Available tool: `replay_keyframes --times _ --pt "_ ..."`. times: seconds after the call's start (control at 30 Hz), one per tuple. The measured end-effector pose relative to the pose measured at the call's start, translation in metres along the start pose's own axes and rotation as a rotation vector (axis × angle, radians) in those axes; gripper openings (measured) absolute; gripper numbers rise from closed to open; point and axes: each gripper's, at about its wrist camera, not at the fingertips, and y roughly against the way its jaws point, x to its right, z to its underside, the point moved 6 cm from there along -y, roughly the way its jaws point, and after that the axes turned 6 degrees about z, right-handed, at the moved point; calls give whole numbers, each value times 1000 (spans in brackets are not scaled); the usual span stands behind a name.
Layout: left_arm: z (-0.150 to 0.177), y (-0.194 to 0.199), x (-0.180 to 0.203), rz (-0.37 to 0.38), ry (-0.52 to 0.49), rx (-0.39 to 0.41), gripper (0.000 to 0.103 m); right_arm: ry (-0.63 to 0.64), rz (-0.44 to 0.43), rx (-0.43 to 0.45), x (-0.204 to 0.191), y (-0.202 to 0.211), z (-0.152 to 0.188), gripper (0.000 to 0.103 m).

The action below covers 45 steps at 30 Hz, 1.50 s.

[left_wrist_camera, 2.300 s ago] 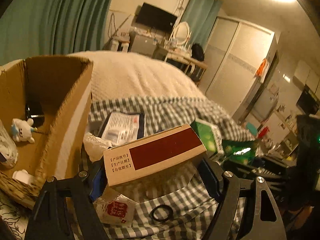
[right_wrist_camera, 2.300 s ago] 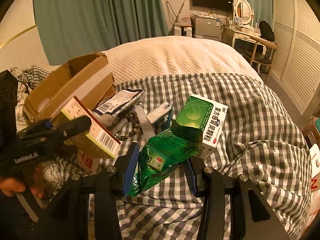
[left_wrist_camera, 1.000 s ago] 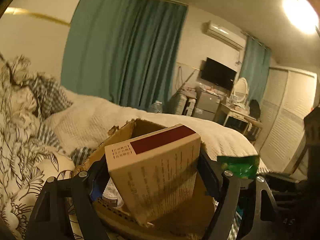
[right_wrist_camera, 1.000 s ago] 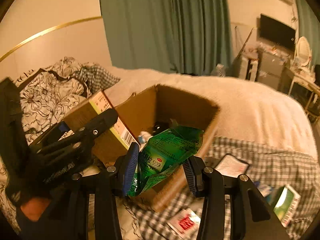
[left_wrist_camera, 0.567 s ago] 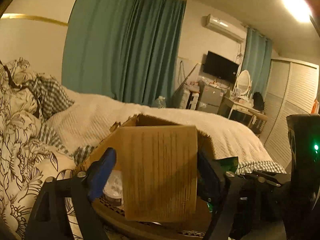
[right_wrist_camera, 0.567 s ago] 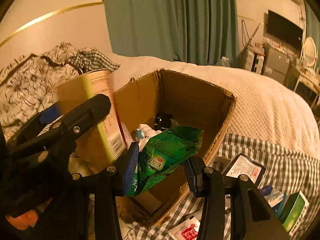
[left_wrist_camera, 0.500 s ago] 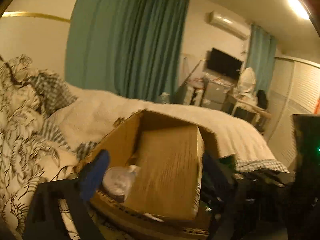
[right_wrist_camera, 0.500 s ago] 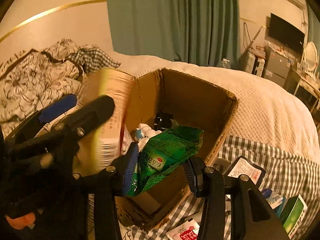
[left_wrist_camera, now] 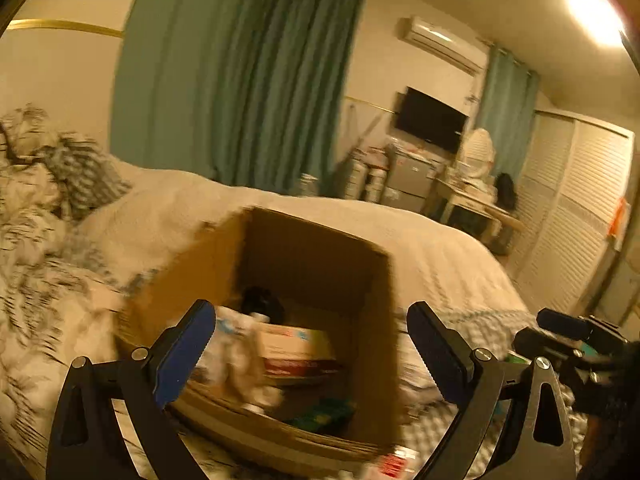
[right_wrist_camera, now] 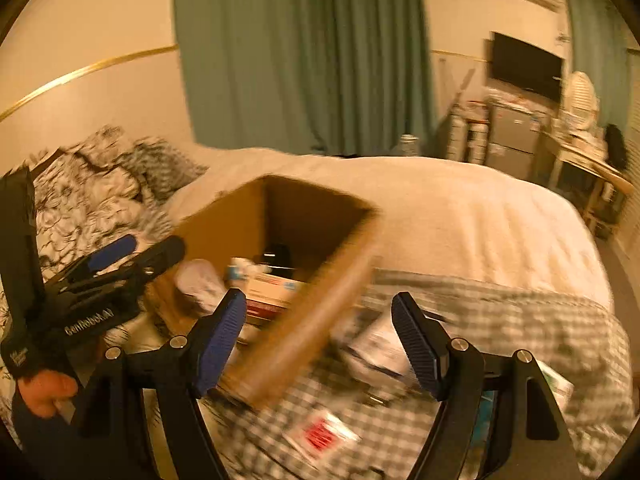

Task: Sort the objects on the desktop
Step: 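Move both tools back toward the red-white sachet and green medicine box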

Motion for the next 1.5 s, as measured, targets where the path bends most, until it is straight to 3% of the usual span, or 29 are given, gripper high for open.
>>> replay_keyframes --times 0.17,0.23,0.37,0.4,0.47,0.57,0.63,0.83,1.0,1.13,1.23,1.27,1.3,1.33,1.4,1.47,1.5 --pt "30 -6 78 98 -166 -56 103 -60 209 -41 85 36 32 77" --pt "54 -14 110 137 -233 -117 103 -94 242 -62 110 43 46 78" --pt "105 -37 150 216 -234 -263 103 -165 272 -93 149 48 79 78" --pt "114 -42 152 204 -225 -278 103 -175 276 -96 154 48 85 78" --pt "137 -57 147 101 -211 -300 103 -203 296 -102 167 42 100 78" --pt "167 -83 140 27 -238 -408 103 -248 333 -128 181 24 122 81" --pt "178 -95 129 -29 -221 -455 103 -294 325 -116 185 14 131 103" --pt "190 -100 83 -142 -46 -520 103 -361 346 -123 190 -6 136 102" --pt "204 -101 78 -127 -26 -583 103 -421 352 -164 196 -28 137 102" --pt "217 -107 81 -86 -44 -638 103 -448 375 -209 202 -52 136 102" --pt "217 -112 77 -35 2 -653 103 -468 387 -231 205 -66 139 103" --pt "215 -111 76 -12 16 -646 100 -459 398 -239 206 -69 140 103" --pt "212 -110 75 11 26 -640 89 -458 395 -249 206 -71 143 103" --pt "211 -109 75 19 29 -638 68 -468 375 -250 204 -70 145 100" --pt "210 -107 77 46 15 -642 59 -449 392 -245 204 -67 147 94" --pt "211 -105 79 75 22 -648 58 -417 389 -242 201 -62 150 84" --pt "211 -103 80 84 22 -645 48 -422 382 -244 203 -61 151 84"
